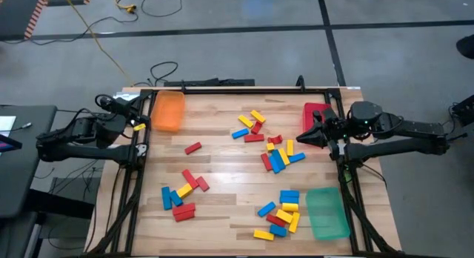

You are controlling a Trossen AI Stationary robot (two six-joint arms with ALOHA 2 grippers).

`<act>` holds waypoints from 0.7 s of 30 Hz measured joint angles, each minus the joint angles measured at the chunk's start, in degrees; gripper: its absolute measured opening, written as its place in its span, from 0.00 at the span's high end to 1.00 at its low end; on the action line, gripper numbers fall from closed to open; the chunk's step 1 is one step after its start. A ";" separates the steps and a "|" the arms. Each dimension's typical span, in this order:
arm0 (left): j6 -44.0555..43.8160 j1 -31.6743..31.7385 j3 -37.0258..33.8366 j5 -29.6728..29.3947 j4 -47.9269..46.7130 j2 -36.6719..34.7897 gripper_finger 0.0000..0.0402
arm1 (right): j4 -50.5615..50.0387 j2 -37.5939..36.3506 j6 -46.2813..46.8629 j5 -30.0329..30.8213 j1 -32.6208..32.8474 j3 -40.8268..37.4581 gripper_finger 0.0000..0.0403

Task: Sort blocks

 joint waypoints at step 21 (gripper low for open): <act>0.00 0.00 -0.02 -0.01 0.00 0.00 0.99 | 1.35 0.02 -1.63 0.53 -1.12 -0.01 0.89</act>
